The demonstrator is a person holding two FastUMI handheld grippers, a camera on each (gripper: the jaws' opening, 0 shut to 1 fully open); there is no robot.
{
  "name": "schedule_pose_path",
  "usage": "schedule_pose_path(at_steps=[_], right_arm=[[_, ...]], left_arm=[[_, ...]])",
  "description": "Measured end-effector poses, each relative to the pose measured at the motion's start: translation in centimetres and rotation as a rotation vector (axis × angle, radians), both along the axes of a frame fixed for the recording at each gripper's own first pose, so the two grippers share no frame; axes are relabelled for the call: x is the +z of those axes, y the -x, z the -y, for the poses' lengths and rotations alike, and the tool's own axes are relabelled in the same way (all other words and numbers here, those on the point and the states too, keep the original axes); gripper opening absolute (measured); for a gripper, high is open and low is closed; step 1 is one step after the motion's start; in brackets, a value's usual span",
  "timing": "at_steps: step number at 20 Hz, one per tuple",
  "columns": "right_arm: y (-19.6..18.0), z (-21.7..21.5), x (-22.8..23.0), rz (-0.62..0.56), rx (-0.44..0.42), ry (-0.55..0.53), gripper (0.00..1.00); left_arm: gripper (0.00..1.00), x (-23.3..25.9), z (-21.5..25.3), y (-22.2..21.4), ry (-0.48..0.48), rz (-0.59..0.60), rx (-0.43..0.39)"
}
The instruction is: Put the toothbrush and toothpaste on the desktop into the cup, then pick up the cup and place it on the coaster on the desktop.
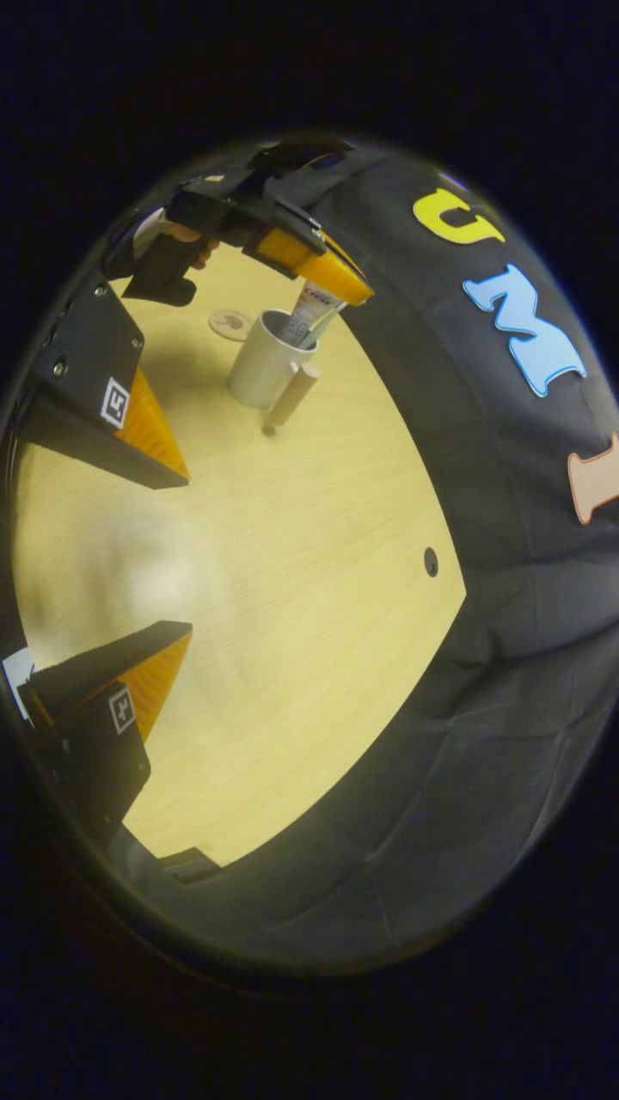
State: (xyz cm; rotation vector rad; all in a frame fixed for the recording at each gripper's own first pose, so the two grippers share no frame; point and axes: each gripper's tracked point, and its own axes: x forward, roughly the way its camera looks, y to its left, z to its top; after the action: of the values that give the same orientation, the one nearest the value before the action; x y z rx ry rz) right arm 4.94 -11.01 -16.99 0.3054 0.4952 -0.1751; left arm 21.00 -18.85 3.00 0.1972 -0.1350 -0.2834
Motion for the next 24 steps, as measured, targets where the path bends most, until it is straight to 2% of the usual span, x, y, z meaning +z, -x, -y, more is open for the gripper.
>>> schedule_pose_path(at_steps=[2, 3, 4, 5, 7, 8, 9, 10, 11, 12, 13, 14, 15, 24], right_arm=[[-0.3, -0.4, 0.3, 0.003, 0.016, 0.008, 0.93], [-0.5, -0.7, 0.5, 0.006, 0.03, 0.018, 0.93], [-0.7, -0.9, 0.7, 0.008, 0.044, 0.034, 0.93], [-1.0, -1.2, 0.9, 0.01, 0.06, 0.054, 0.93], [-1.7, -1.8, 1.5, 0.013, 0.096, 0.088, 0.93], [-2.0, -2.0, 1.7, 0.014, 0.113, 0.098, 0.93], [-2.6, -2.4, 1.9, 0.016, 0.129, 0.102, 0.93], [-3.0, -2.8, 2.1, 0.018, 0.144, 0.103, 0.93], [-3.4, -3.2, 2.1, 0.02, 0.16, 0.105, 0.93], [-3.8, -3.3, 2.4, 0.021, 0.176, 0.111, 0.93], [-4.1, -3.5, 2.7, 0.022, 0.195, 0.121, 0.93], [-4.5, -3.6, 3.0, 0.022, 0.216, 0.136, 0.93], [-5.1, -3.7, 3.3, 0.021, 0.239, 0.154, 0.93], [-8.3, -5.4, 5.2, -0.015, 0.467, 0.327, 0.93]], left_arm=[[0.36, -0.6, -0.1, 0.3, 0.001, -0.018, 0.004], [0.36, -0.7, -0.5, 0.4, 0.003, -0.021, 0.012], [0.26, -0.7, -0.7, 0.6, 0.007, -0.025, 0.013], [0.36, -0.7, -0.9, 0.9, 0.01, -0.026, 0.017], [0.36, -0.7, -1.5, 1.3, 0.014, -0.03, 0.025], [0.26, -0.9, -1.7, 1.6, 0.017, -0.037, 0.031], [0.36, -1.2, -2.0, 1.9, 0.022, -0.047, 0.034], [0.31, -1.4, -2.4, 2.2, 0.026, -0.055, 0.041], [0.39, -1.5, -2.6, 2.5, 0.03, -0.063, 0.045], [0.39, -1.5, -2.9, 2.8, 0.033, -0.068, 0.049], [0.31, -1.5, -3.3, 3.2, 0.037, -0.072, 0.054], [0.31, -1.4, -3.7, 3.7, 0.042, -0.074, 0.059], [0.39, -1.3, -4.2, 4.1, 0.047, -0.076, 0.068], [0.39, -3.4, -9.9, 7.5, 0.109, -0.156, 0.191]])
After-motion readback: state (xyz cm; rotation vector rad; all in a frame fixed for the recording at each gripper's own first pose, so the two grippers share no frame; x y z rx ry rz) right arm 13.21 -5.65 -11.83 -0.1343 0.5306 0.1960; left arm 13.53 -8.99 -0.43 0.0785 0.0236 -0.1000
